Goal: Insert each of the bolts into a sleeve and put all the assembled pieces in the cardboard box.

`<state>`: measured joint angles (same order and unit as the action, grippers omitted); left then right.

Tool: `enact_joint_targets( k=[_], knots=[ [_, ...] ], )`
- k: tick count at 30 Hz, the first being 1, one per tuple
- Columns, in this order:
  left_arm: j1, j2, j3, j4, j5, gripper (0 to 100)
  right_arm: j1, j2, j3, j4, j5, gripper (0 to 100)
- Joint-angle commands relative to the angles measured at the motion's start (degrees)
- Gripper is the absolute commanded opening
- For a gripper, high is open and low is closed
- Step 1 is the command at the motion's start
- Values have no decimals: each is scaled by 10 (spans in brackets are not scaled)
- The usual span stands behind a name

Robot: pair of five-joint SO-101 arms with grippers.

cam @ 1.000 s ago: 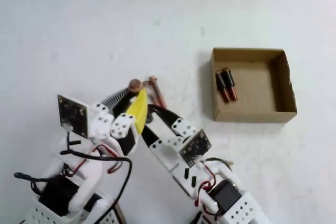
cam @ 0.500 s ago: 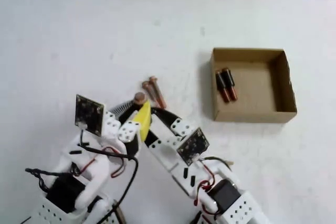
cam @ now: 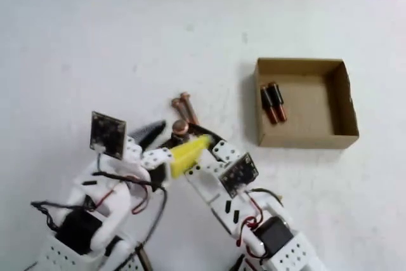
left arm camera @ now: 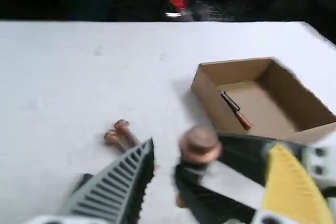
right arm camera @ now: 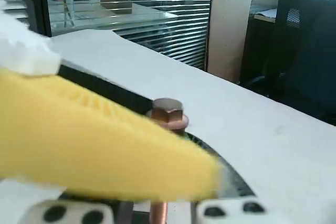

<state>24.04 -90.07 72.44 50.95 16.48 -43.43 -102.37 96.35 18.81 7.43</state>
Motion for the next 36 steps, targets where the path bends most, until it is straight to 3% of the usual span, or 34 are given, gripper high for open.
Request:
enact_joint_targets(
  k=[1, 8, 14, 17, 22, 26, 31, 36],
  knots=[
    [2, 5, -7, -2, 4, 396, 2, -7, 5, -4, 6, 17],
    [0, 5, -72, 1, 1, 395, 2, -7, 5, 15, 6, 17],
    [-70, 5, -93, 2, -33, 382, 2, -7, 5, 15, 6, 17],
    [-109, 5, -94, 2, -62, 275, 2, -7, 5, 16, 6, 17],
    [-142, 5, -94, 2, -113, 9, 2, -7, 5, 20, 6, 17],
    [-162, 4, -99, 2, -127, 81, 3, -7, 5, 32, 6, 17],
    [-206, -50, -133, 3, -127, 29, 3, -7, 5, 32, 6, 17],
    [-259, -149, -128, 84, -127, 23, 4, -7, 5, 38, 6, 17]
  ],
)
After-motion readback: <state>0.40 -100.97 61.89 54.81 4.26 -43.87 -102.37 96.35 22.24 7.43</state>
